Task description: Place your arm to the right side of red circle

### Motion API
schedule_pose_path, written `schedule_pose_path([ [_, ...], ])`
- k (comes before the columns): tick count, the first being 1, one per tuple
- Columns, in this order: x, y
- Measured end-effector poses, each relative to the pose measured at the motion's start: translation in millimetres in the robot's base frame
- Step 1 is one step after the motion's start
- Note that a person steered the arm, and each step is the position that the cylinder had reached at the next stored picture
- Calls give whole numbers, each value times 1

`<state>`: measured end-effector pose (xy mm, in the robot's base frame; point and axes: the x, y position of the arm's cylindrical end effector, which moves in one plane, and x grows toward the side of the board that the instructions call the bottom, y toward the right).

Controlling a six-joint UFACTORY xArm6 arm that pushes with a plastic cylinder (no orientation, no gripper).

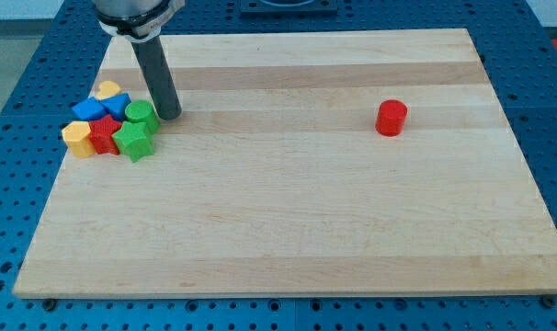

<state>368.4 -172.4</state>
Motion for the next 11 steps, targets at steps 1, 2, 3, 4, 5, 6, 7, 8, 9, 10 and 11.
schedule_pose_path([
  [1, 0, -2],
  [2, 0, -12],
  [3, 1, -13],
  [4, 7, 24],
  [5, 53, 87],
  [6, 120, 151],
  [7, 122, 245],
  [8, 65, 331],
  [9, 12, 345],
  [10, 10, 322],
  [11, 38, 315],
])
